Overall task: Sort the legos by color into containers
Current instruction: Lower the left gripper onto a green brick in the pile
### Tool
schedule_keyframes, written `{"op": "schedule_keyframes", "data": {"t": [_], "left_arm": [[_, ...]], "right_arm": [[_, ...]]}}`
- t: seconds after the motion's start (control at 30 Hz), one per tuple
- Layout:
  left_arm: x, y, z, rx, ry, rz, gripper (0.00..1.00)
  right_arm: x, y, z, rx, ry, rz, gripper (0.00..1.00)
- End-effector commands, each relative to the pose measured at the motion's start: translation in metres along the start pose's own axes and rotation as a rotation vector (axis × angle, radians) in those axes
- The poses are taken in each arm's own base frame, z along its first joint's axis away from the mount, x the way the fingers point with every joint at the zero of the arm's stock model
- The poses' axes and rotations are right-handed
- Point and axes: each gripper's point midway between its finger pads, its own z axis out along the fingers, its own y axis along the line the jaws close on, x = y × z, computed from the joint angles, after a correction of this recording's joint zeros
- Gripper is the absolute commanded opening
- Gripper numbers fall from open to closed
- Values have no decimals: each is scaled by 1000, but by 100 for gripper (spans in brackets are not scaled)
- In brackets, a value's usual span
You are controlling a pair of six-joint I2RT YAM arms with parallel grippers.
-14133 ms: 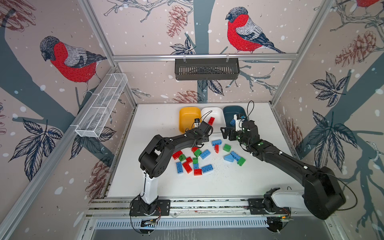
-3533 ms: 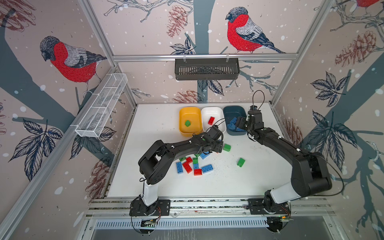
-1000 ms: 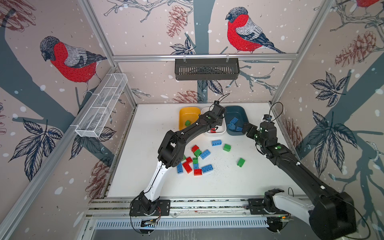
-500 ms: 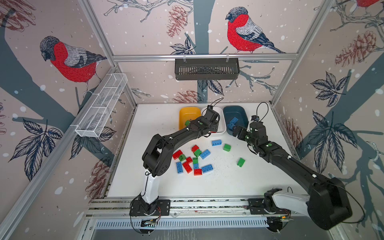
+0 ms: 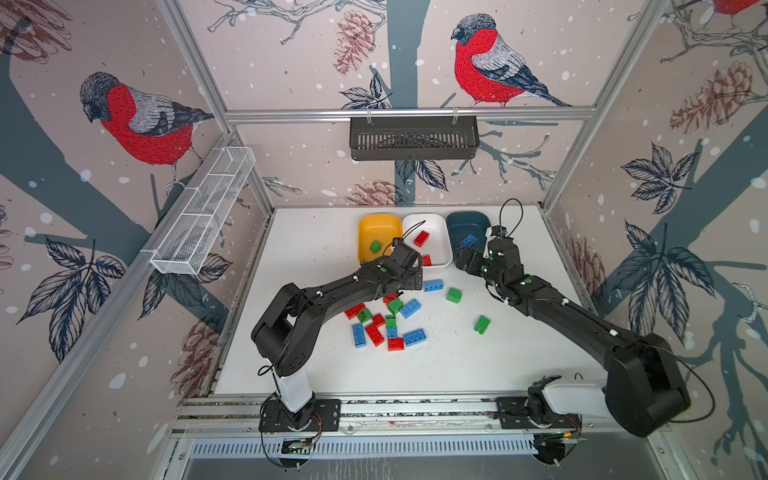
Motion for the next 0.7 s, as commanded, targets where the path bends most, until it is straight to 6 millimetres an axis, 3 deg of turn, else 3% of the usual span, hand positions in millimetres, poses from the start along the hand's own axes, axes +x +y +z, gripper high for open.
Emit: {"op": "schedule_keyframes", "data": {"t": [0.0, 0.2, 0.33, 0.67], "left_arm": [[21, 4, -3, 18, 67, -82, 97], [53, 24, -2, -61, 172, -128, 96], [67, 44, -2, -167, 203, -197, 90], [75, 37, 17, -183, 269, -196, 75]], "right_arm": [[-8, 5, 2, -7, -28, -9, 100], [-5, 6, 5, -7, -20, -10, 99], [-4, 8, 7, -7, -15, -13, 99], [-2, 11, 10, -8, -10, -17, 99]]}}
